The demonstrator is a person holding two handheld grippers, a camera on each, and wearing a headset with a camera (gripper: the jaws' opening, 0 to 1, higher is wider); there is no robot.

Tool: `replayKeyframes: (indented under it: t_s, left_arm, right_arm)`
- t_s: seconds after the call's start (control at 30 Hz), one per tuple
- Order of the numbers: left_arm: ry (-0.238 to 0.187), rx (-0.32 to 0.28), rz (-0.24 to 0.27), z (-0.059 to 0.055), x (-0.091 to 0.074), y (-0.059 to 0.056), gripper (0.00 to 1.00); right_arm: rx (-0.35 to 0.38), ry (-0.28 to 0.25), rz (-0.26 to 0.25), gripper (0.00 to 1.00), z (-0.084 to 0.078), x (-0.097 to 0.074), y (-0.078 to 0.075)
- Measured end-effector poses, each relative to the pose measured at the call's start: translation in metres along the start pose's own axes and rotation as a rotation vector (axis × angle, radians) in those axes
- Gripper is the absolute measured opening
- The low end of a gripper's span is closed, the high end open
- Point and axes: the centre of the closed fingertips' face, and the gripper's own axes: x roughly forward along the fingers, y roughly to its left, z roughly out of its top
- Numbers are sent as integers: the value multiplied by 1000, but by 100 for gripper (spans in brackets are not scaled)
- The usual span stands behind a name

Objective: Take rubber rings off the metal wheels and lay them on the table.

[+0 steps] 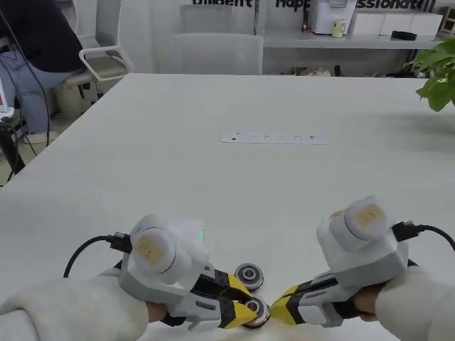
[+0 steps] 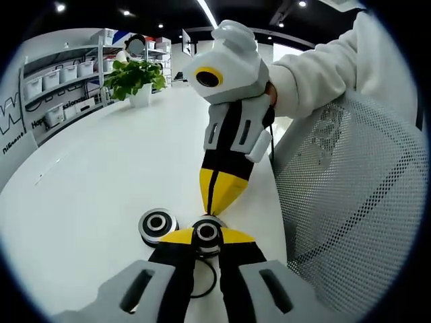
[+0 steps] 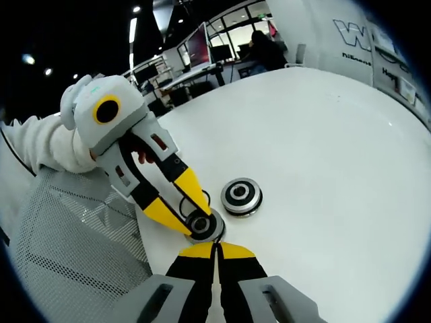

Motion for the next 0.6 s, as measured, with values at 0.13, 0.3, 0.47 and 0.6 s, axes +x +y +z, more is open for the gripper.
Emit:
replayKeyframes:
  t_s: [0.13, 0.3, 0.47, 0.6]
  left_arm:
    - [0, 1, -1, 0, 0, -1, 7]
    - [0, 3, -2, 0, 1, -2, 7]
    - [0, 4, -4, 1, 1, -2, 7]
    - [0, 7, -7, 1, 1, -3, 7]
  right_arm:
    - [43, 14, -2, 0, -2, 1, 0]
    - [91, 17, 6, 0, -1, 0, 2]
    - [144, 3, 19, 0, 1, -2, 3]
    - [188, 0, 30, 0, 0, -3, 3]
